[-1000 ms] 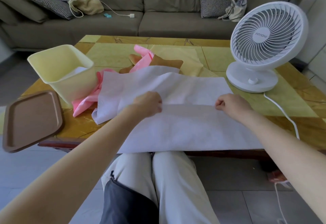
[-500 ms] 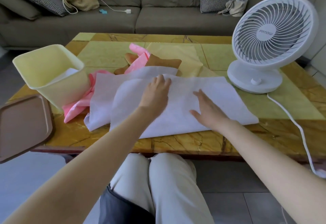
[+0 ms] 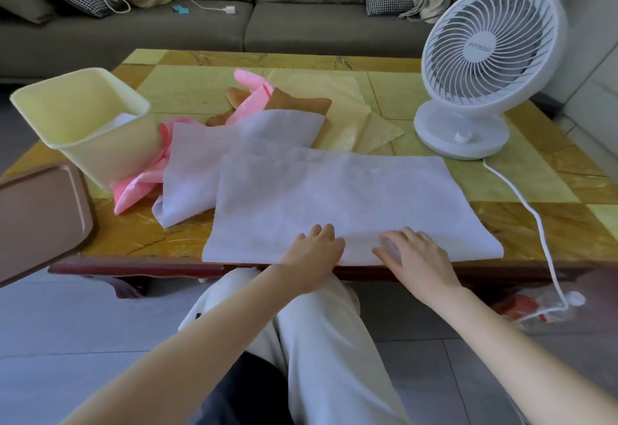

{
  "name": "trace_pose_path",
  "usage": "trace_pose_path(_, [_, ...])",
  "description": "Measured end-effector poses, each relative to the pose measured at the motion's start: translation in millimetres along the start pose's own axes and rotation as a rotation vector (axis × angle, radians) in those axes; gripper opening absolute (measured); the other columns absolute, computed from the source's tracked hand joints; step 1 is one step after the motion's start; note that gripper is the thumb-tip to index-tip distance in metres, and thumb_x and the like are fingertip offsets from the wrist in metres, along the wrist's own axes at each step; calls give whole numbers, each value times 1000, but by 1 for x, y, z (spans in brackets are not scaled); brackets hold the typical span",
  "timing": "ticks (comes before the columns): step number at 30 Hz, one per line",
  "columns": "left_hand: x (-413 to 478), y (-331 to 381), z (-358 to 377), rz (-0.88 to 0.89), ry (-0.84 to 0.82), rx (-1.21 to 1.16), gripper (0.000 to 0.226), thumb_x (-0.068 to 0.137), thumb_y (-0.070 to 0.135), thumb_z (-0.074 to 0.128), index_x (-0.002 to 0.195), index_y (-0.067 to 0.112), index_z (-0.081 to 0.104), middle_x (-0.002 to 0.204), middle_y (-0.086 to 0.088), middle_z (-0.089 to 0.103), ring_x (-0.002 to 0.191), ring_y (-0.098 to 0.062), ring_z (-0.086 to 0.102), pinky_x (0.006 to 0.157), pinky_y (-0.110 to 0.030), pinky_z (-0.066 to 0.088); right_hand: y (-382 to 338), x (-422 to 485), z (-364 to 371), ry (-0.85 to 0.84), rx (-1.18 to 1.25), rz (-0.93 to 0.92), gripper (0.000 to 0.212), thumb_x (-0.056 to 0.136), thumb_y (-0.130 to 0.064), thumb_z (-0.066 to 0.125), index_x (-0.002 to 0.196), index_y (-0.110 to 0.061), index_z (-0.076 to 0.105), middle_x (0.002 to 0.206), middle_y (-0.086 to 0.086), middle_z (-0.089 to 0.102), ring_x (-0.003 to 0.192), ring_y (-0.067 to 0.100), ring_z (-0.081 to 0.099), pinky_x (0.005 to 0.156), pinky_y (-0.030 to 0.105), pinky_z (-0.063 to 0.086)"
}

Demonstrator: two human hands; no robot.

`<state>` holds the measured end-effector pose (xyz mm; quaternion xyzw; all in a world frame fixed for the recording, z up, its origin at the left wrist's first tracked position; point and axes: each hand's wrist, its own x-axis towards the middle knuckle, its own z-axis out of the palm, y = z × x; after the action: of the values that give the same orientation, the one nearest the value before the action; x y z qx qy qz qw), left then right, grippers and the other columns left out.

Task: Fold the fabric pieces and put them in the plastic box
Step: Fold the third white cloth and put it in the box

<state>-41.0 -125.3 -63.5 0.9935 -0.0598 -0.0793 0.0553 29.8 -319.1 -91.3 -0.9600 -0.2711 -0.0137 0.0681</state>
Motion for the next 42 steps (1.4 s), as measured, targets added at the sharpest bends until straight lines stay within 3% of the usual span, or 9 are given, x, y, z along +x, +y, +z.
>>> trace_pose_path(4, [-14,13,4,88,-57,1,25,92,3,40,113,11,49,121,-8,39,104,-25,43,89,-38,44,6,-26,1,3,15,36,30,96,-41,42,117,-23,53,102,0,49,90,19,52,64,28,47])
trace_pose_path(7, [-16,14,1,101,-112,-92,21,98,16,39,115,13,51,121,-8,41,105,-26,47,92,-35,40,12,-27,-1,-10,79,40,28,96,-34,45,119,-21,55,107,2,45,96,19,49,66,26,44])
trace_pose_path(10, [-8,7,-10,54,-69,-155,24,98,26,42,117,14,50,120,-8,44,109,-27,48,92,-32,35,19,-9,-9,-17,125,96,29,97,-33,44,121,-20,54,118,3,45,107,20,47,72,29,42])
trace_pose_path(17, [42,-37,-38,-222,94,-200,33,95,15,46,128,13,43,127,-11,41,117,-30,46,91,-38,38,54,63,-28,-108,140,226,39,94,-14,48,133,-11,42,137,8,39,126,26,38,94,37,39])
trace_pose_path(25, [102,-75,-33,-225,35,-143,44,97,25,47,138,16,36,140,-7,40,128,-27,37,104,-36,27,72,128,-26,-207,215,199,55,90,-14,58,141,-13,38,147,5,39,133,26,38,106,34,32])
trace_pose_path(29, [115,-87,-23,-232,-23,-90,49,95,32,49,139,17,34,141,-5,39,129,-26,35,103,-37,26,72,144,-21,-253,177,177,58,84,-23,68,136,-16,45,135,4,49,127,24,41,101,36,34])
trace_pose_path(35, [125,-97,-19,-274,78,-43,33,94,34,51,122,17,49,129,-6,50,120,-27,38,98,-32,27,80,152,-28,-291,51,179,41,77,-43,72,108,-19,59,118,3,50,118,23,41,95,38,32])
trace_pose_path(39, [129,-101,-21,-237,143,-35,24,97,31,46,112,16,56,120,-5,54,115,-26,41,94,-31,28,86,152,-32,-319,53,198,53,77,-47,71,115,-16,52,119,-1,53,114,22,51,91,33,36])
trace_pose_path(42, [130,-102,-24,-202,164,-55,21,96,30,47,107,16,57,115,-5,56,112,-24,46,92,-29,29,91,154,-36,-347,35,221,42,80,-44,69,109,-17,55,114,-1,59,105,23,54,77,27,33])
